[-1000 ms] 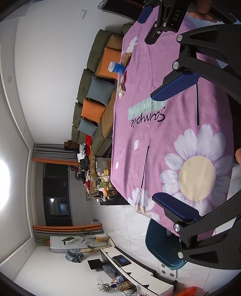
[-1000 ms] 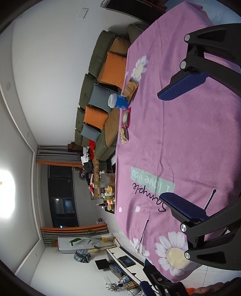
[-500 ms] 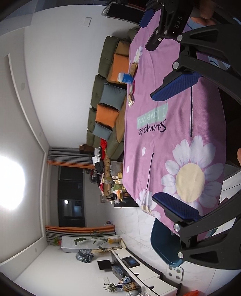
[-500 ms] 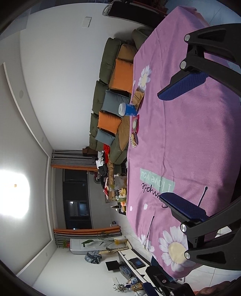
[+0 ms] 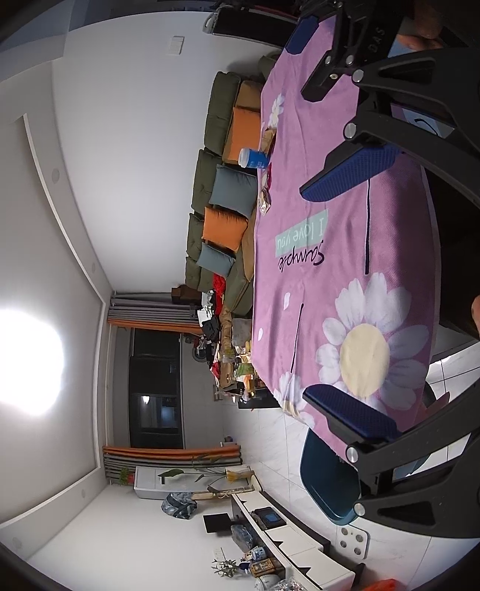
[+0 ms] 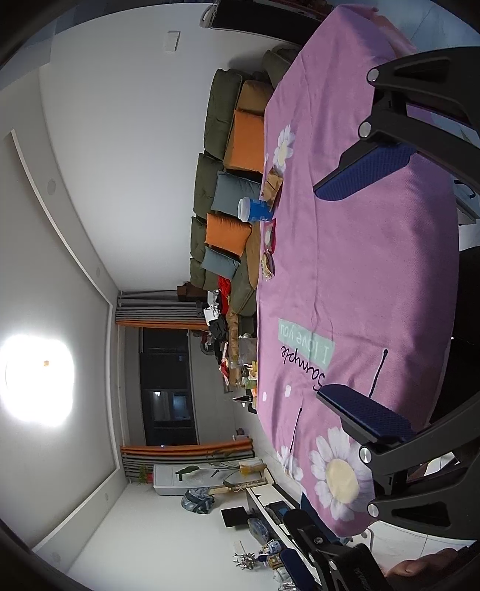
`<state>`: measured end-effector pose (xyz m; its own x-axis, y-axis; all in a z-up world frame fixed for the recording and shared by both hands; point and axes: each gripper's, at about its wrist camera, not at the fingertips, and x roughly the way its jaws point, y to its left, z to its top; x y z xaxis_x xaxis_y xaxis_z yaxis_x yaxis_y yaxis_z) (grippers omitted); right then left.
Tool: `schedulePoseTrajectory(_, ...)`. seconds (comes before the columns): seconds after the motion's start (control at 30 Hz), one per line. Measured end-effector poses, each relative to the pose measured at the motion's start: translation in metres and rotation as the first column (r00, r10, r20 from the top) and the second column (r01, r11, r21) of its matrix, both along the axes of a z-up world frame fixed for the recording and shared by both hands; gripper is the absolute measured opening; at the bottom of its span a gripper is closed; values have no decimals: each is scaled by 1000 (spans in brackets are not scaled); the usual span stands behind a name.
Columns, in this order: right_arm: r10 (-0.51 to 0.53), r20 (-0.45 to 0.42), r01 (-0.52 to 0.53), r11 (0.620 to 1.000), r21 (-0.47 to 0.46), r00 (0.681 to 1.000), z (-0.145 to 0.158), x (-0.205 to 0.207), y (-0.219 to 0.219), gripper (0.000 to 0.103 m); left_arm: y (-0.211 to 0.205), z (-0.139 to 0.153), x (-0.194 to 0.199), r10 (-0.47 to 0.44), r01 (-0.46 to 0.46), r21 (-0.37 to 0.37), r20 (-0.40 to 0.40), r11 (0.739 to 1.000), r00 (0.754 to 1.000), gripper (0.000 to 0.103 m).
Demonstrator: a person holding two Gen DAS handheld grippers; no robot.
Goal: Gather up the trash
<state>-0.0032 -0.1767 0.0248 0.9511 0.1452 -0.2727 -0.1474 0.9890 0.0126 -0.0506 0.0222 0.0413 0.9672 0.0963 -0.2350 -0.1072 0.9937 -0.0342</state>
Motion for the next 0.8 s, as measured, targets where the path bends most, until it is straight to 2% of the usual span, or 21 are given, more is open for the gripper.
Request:
schedulePoseTrajectory(0.33, -9, 58, 10, 1000, -12, 998, 3, -15, -2, 96, -2, -2, -8, 14, -14, 0, 36, 1000, 999, 97)
schedulePoseTrajectory(0.8, -12, 45, 13, 1000, -22, 999, 3, -6, -1, 96, -1, -4, -3, 12, -12, -9, 37, 1000, 999, 97)
